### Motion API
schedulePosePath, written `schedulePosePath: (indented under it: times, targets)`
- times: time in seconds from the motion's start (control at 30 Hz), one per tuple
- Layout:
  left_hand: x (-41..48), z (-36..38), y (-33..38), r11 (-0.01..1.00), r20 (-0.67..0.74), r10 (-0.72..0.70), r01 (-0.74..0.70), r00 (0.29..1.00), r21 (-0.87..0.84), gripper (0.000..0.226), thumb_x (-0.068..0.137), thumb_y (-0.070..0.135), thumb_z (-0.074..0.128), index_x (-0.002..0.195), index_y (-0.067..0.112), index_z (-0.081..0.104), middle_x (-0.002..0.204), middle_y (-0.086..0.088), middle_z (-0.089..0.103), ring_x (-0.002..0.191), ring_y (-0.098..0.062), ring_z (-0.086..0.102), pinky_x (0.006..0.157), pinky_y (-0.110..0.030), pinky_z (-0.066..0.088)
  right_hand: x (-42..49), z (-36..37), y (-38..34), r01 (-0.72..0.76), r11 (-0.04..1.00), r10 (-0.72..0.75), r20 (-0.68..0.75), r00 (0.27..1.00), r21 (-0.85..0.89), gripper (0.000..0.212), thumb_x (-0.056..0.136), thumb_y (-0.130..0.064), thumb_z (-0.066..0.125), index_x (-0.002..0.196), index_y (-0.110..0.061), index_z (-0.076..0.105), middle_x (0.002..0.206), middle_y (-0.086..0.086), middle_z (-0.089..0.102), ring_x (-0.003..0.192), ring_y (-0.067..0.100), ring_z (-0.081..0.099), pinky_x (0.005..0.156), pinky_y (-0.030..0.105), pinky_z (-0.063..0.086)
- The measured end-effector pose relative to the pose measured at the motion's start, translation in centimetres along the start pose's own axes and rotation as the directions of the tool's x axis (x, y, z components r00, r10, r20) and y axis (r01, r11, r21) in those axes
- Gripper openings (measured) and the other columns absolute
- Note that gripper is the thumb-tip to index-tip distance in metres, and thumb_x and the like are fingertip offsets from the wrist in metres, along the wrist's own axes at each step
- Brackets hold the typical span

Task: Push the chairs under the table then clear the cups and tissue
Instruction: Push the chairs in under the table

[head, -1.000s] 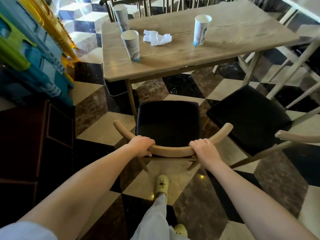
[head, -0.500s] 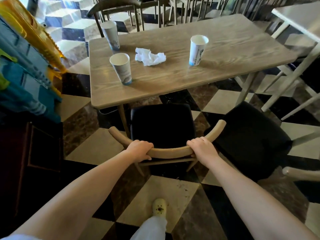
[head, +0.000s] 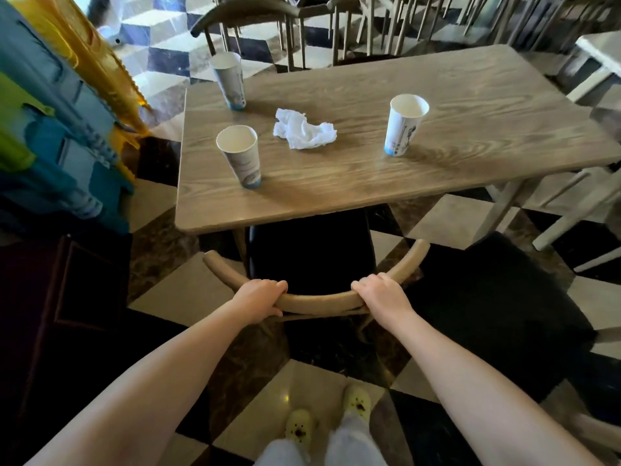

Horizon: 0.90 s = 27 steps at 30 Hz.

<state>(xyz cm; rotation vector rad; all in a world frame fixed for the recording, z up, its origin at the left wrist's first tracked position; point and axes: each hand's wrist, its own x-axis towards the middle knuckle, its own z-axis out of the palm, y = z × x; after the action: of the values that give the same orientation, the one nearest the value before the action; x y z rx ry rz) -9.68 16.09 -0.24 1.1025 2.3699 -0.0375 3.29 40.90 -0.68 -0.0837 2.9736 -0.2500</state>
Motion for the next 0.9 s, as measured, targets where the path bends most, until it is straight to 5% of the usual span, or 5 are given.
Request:
schedulePosePath:
  times: [0.47,0.6,0.7,0.8,0.9]
  targets:
    - [3.7,-0.2,1.7,0.998,-0.039,-0.06,0.06,0.997,-0.006,0.046,0.088,0.037,0.062,0.127,0.018,0.048,0.124,0.0,0.059,0.119,-0.018,0.055,0.102,-0.032,0.04,3.8,0.6,6.0,0.132,0.987,-0.133,0.003,0.991,-0.089,0.046,0.061,0.007,0.075,0.103,-0.01,0.064,0.089,0.008,0.069,0.084,0.03,0.066,0.085,0.045,0.053]
    - [4.2,1.1,2.7,0.998,-0.053,-0.066,0.067,0.996,0.014,0.046,0.091,0.035,0.059,0.131,0.019,0.044,0.13,0.0,0.055,0.125,-0.017,0.051,0.106,-0.031,0.036,3.5,1.6,7.0,0.101,0.994,-0.1,0.026,0.995,-0.037,0.048,0.068,0.009,0.068,0.112,-0.009,0.061,0.1,0.009,0.067,0.098,0.032,0.062,0.098,0.047,0.044]
    - [3.9,1.6,3.1,0.992,-0.115,-0.125,0.122,0.985,-0.033,0.047,0.089,0.035,0.06,0.132,0.019,0.046,0.133,-0.001,0.053,0.131,-0.018,0.045,0.116,-0.033,0.025,3.3,2.2,6.5,0.034,0.997,-0.036,0.033,0.999,0.063,0.049,0.076,0.012,0.058,0.121,-0.008,0.056,0.117,0.011,0.061,0.117,0.031,0.052,0.115,0.045,0.024]
    - [2.7,2.3,4.5,0.943,-0.218,-0.33,0.311,0.918,-0.116,0.057,0.087,0.039,0.062,0.136,0.014,0.045,0.149,-0.011,0.036,0.144,-0.028,0.024,0.121,-0.038,0.006,2.7,2.2,5.5,-0.103,0.987,0.099,0.044,0.994,0.124,0.058,0.081,0.009,0.056,0.135,-0.006,0.043,0.151,0.019,0.03,0.143,0.035,0.018,0.119,0.044,0.005]
    - [1.5,3.0,6.5,0.847,-0.232,-0.518,0.457,0.823,-0.271,0.08,0.09,0.04,0.058,0.15,0.005,0.019,0.16,-0.022,0.002,0.148,-0.036,-0.005,0.116,-0.041,-0.005,1.4,2.1,3.4,-0.29,0.927,0.29,0.034,0.956,0.237,0.071,0.089,-0.009,0.059,0.148,-0.006,0.02,0.159,0.019,-0.007,0.146,0.037,-0.009,0.119,0.045,0.003]
